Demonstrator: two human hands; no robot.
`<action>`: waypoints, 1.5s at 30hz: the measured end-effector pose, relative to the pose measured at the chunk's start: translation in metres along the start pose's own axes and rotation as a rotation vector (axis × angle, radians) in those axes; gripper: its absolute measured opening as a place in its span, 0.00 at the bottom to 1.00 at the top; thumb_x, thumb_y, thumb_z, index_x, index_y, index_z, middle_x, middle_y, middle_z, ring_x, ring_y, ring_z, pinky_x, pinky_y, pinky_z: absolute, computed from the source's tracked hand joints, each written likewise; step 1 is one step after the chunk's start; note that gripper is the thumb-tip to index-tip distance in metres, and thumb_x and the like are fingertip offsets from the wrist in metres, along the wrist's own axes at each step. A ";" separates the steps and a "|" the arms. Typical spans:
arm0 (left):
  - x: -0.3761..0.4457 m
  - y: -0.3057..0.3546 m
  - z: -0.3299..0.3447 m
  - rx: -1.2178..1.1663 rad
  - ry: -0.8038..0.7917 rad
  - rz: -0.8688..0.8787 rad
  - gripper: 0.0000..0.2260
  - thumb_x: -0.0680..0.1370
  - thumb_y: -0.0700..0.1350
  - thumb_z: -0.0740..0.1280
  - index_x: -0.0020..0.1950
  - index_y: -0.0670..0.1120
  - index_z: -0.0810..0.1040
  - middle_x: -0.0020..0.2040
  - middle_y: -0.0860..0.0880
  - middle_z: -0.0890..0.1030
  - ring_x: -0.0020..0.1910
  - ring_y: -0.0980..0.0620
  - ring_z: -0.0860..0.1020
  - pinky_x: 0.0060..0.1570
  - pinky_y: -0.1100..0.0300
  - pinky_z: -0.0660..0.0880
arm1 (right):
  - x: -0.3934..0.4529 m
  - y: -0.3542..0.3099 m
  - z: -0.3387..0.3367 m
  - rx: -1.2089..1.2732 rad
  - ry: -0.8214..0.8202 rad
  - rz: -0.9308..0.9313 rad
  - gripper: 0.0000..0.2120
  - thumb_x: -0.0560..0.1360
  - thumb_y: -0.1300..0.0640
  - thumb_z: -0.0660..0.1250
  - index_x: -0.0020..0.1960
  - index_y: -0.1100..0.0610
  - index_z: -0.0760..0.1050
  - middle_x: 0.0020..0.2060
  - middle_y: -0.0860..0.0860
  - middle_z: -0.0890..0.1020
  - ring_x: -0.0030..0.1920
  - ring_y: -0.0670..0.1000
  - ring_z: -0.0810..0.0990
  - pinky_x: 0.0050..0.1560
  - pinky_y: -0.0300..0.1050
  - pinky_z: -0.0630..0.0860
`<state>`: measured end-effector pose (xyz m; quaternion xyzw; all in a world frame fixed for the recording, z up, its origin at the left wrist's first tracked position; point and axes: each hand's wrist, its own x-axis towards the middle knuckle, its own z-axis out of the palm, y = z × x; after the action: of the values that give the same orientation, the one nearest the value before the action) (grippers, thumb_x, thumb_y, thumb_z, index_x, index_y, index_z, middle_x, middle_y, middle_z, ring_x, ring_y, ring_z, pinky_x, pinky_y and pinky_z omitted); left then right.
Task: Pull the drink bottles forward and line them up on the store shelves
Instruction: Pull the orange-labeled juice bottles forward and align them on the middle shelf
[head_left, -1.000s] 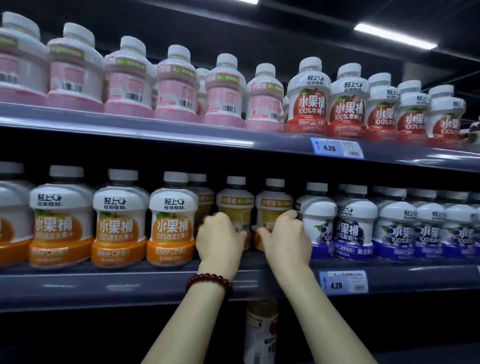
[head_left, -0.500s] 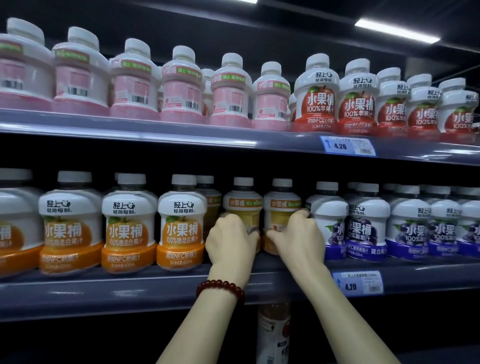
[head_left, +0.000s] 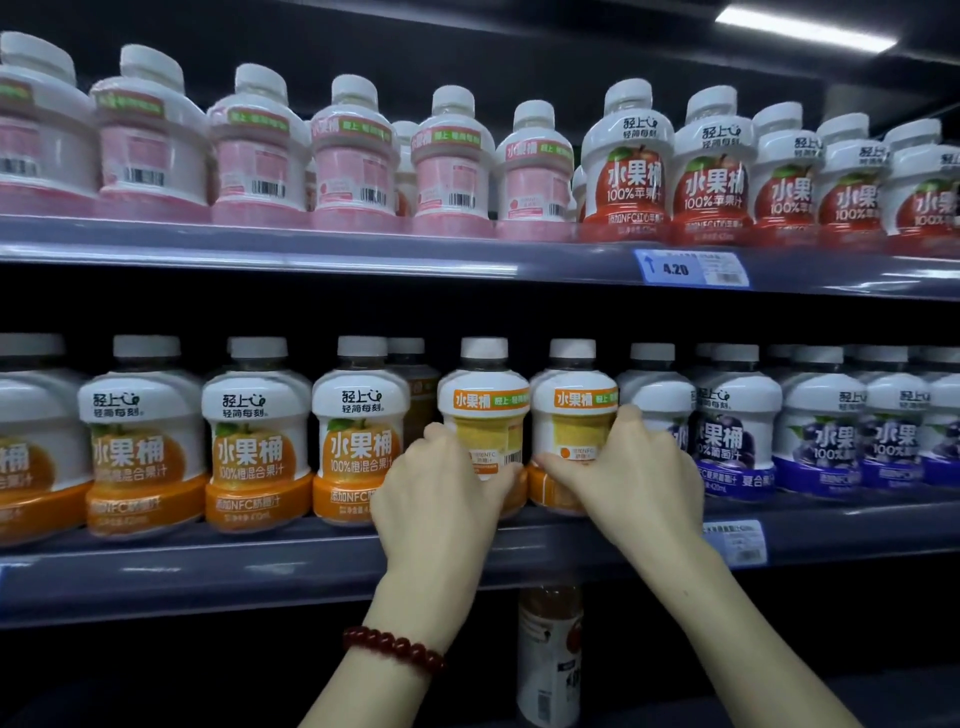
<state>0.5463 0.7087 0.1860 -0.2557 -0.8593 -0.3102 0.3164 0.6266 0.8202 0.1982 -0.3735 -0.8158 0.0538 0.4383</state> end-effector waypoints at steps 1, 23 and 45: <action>0.000 -0.001 0.000 -0.021 -0.003 -0.005 0.24 0.71 0.66 0.65 0.50 0.46 0.70 0.46 0.50 0.79 0.45 0.49 0.80 0.34 0.60 0.71 | 0.000 0.001 0.001 0.019 -0.004 0.003 0.31 0.66 0.33 0.68 0.54 0.57 0.69 0.49 0.57 0.81 0.53 0.60 0.79 0.48 0.49 0.72; 0.006 0.012 0.005 -0.148 -0.050 -0.072 0.38 0.65 0.66 0.72 0.62 0.43 0.63 0.58 0.45 0.73 0.55 0.44 0.78 0.44 0.57 0.74 | 0.004 0.007 0.022 0.347 0.071 -0.035 0.37 0.64 0.44 0.77 0.61 0.61 0.64 0.58 0.59 0.75 0.58 0.60 0.75 0.53 0.51 0.74; 0.011 -0.013 0.000 -0.375 -0.142 -0.033 0.24 0.72 0.55 0.71 0.59 0.45 0.66 0.52 0.45 0.78 0.46 0.46 0.81 0.42 0.58 0.79 | 0.008 0.023 0.020 0.592 -0.175 -0.020 0.40 0.65 0.44 0.76 0.71 0.55 0.64 0.64 0.53 0.77 0.62 0.53 0.76 0.59 0.46 0.74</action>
<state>0.5312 0.7028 0.1886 -0.3171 -0.8107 -0.4512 0.1964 0.6215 0.8468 0.1818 -0.2154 -0.8030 0.3169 0.4564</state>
